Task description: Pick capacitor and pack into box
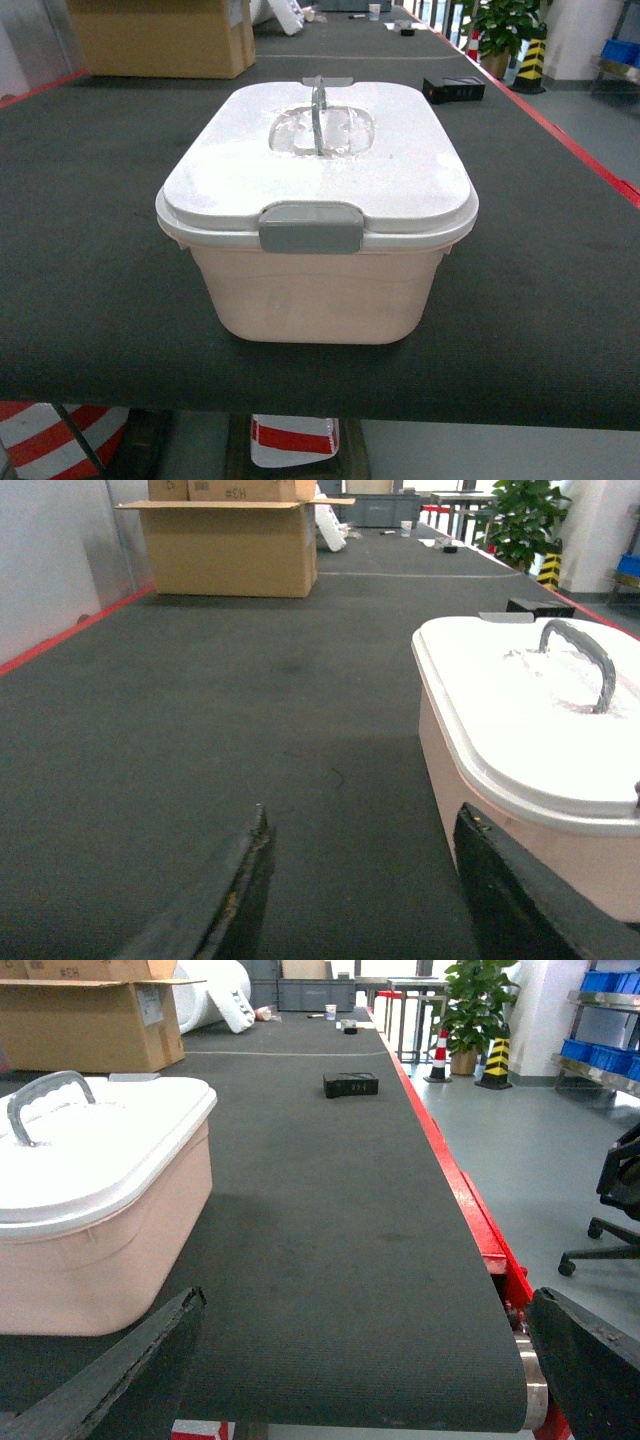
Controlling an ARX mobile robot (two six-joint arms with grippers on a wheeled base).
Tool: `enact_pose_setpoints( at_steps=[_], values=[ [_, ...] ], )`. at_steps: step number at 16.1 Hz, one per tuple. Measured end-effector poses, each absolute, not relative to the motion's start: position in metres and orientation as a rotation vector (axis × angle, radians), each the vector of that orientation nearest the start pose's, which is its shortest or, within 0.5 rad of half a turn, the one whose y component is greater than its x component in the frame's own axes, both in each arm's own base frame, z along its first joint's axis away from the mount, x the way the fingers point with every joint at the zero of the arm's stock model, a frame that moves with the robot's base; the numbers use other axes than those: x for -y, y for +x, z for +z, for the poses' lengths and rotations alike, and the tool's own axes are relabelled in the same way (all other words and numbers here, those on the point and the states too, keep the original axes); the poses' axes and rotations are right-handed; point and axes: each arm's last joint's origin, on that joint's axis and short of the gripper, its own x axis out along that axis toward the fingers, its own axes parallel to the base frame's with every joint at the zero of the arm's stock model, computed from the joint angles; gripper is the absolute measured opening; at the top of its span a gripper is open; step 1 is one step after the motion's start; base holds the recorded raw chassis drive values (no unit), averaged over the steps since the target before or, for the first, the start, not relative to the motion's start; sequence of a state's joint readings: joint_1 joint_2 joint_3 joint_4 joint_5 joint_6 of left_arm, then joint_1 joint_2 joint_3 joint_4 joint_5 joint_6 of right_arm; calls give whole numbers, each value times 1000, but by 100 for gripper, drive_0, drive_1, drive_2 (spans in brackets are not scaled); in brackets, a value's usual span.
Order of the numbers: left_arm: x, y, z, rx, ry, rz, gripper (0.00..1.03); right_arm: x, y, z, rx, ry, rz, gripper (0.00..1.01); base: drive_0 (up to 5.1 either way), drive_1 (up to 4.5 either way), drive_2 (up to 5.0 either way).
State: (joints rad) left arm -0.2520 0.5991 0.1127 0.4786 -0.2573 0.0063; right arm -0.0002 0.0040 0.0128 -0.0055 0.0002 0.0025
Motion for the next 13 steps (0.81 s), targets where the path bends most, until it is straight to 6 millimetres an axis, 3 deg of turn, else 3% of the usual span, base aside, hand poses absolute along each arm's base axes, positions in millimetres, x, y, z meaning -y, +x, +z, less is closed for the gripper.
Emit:
enact_pose_setpoints(
  at_steps=[3, 4, 8, 13],
  values=[
    [17, 130, 181, -7, 8, 4, 9, 0, 97, 167, 3, 2, 0, 98, 0, 0, 0],
    [14, 128, 181, -3, 3, 4, 2, 0, 97, 167, 3, 2, 0, 98, 0, 0, 0],
    [-1, 119, 172, 22, 1, 25, 2, 0, 97, 167, 2, 3, -1, 98, 0, 0, 0],
    [0, 113, 171, 12, 1, -3, 2, 0, 97, 167, 3, 2, 0, 98, 0, 0, 0]
  ],
)
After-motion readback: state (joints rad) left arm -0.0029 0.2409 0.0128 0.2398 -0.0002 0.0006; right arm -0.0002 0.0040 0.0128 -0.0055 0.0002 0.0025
